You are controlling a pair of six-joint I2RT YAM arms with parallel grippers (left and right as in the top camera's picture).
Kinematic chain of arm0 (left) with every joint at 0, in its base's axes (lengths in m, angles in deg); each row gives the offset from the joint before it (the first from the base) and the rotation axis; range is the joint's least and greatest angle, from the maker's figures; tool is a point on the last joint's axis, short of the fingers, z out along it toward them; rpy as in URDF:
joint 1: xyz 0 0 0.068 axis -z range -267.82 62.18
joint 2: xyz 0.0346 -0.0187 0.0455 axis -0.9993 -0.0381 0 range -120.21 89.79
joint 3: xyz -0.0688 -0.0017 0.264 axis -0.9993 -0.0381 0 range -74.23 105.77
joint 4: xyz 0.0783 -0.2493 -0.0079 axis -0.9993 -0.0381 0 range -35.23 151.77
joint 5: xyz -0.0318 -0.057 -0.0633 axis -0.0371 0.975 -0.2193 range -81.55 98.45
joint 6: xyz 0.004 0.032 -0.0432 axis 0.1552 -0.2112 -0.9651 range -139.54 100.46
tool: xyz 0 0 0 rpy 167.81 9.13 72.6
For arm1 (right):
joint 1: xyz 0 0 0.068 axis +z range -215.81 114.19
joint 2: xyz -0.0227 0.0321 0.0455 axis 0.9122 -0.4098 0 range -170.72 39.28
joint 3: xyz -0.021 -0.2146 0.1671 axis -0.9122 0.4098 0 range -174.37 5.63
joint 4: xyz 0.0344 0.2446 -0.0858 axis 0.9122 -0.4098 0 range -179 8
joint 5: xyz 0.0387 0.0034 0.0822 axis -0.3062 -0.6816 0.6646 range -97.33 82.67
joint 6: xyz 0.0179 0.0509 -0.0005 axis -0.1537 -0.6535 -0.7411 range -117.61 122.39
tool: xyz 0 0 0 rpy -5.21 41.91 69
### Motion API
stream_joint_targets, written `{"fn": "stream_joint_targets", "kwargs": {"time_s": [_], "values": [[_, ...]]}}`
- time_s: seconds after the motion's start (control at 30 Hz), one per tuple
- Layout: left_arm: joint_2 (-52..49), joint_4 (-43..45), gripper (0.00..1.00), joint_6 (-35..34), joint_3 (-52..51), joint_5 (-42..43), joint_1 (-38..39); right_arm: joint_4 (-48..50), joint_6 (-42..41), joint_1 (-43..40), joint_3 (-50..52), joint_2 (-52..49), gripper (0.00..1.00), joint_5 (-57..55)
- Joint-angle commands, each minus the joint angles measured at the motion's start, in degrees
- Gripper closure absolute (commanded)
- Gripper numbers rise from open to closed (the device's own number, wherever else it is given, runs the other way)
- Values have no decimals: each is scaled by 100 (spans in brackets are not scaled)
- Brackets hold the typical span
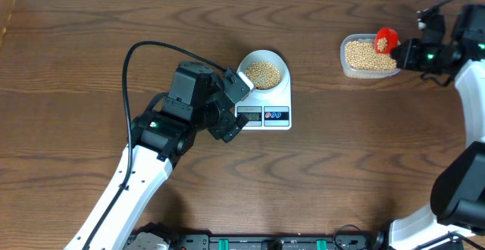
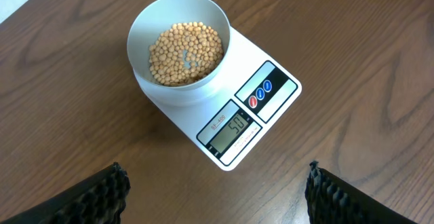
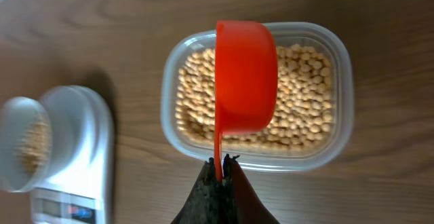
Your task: Scoop item into bowl and weigh 50g on scale
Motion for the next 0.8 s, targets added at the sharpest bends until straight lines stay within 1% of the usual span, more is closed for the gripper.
{"fn": "stream_joint_targets", "kwargs": {"time_s": [0.0,0.17,0.27,0.43,0.53,0.77], "values": [[22,-2,14,50,9,70,-7,-50,579,304,-7,120,99,-1126],[22,-2,14,50,9,70,-7,-50,774,669,-7,118,99,-2352],[22,-2,14,50,9,70,-7,-44,997,848,-7,120,99,-2811],[20,-2,14,50,9,70,-7,9,1126,1141,-7,120,99,-3694],[22,-2,14,50,9,70,-7,26,1126,1244,-7,120,99,-3923],[20,-2,14,50,9,70,-7,42,994,1346,-7,120,99,-3919]]}}
